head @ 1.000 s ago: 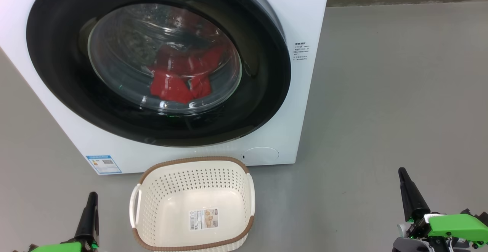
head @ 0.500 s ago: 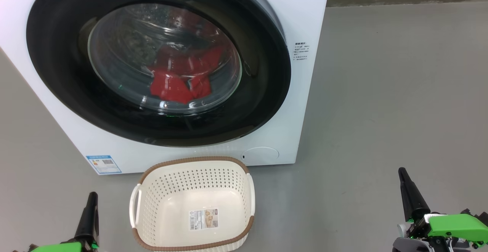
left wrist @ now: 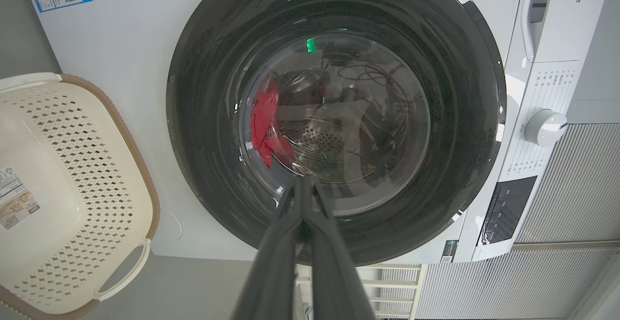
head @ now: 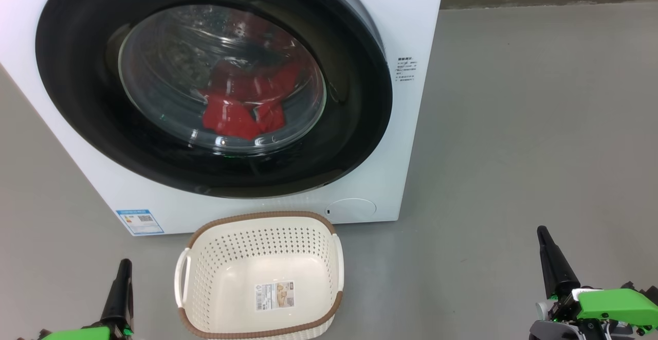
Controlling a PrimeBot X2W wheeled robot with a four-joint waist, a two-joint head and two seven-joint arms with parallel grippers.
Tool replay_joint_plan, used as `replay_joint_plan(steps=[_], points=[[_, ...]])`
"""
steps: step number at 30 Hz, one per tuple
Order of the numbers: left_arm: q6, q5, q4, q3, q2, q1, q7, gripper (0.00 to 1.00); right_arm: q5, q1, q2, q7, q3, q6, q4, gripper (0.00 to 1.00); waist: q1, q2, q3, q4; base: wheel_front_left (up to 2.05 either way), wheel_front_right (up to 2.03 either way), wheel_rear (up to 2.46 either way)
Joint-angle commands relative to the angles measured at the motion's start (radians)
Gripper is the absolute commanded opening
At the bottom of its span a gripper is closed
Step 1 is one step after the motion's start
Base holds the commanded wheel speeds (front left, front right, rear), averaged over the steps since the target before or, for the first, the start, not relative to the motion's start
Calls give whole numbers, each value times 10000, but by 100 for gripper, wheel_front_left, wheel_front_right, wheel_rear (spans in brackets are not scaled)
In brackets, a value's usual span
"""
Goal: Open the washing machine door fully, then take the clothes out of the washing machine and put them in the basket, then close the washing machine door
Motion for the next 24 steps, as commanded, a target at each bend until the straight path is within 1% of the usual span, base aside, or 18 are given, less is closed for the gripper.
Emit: replay_joint_plan(steps=[1,24], points=[[-33,32,-193,311,156,-389,72,0,3,-150,-29,74,232,-11,-297,0,0,0,0,0,0,0,0],[-33,32,-193,310,156,-389,72,0,3,-150,-29,73,232,-11,-297,0,0,0,0,0,0,0,0]])
